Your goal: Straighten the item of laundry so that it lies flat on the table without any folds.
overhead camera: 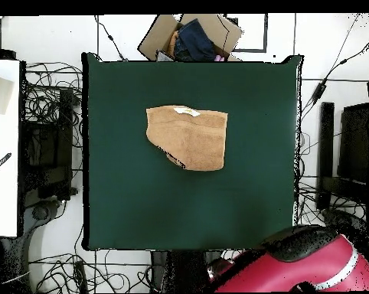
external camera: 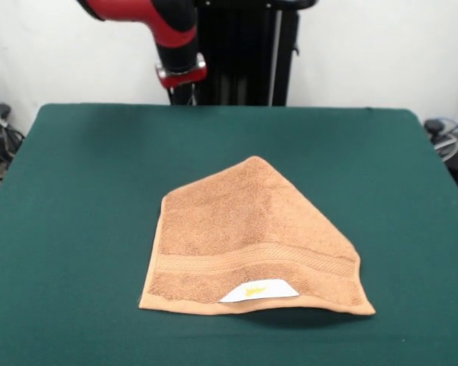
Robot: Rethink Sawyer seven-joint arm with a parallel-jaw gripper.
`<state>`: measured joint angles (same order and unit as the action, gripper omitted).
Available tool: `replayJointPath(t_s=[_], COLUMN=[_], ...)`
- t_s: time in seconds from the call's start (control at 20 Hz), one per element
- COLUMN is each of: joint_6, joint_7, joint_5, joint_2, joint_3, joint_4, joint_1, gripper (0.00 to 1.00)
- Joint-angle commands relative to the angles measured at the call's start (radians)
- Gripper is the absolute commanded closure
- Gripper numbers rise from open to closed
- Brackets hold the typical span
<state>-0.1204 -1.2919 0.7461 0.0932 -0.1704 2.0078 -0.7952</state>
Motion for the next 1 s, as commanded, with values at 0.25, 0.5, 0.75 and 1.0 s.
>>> replayJointPath(t_s=[0.25,0.5,0.75,1.0], joint_6=[-0.076,-0.074,-0.037,0.001], joint_7=[-0.098,-0.108,-0.124,-0.129], joint_5=[0.140,0.162,0.147,0.120], joint_2=[-0.021,0.000,0.017,0.060], joint_3=[0.172,0.195,0.200,0.215], joint_4=[0.004,0.011,0.017,0.038], joint_1=[-0.012,-0.011,-0.004,0.010], gripper=[0.00,0.00,0.00,0.00])
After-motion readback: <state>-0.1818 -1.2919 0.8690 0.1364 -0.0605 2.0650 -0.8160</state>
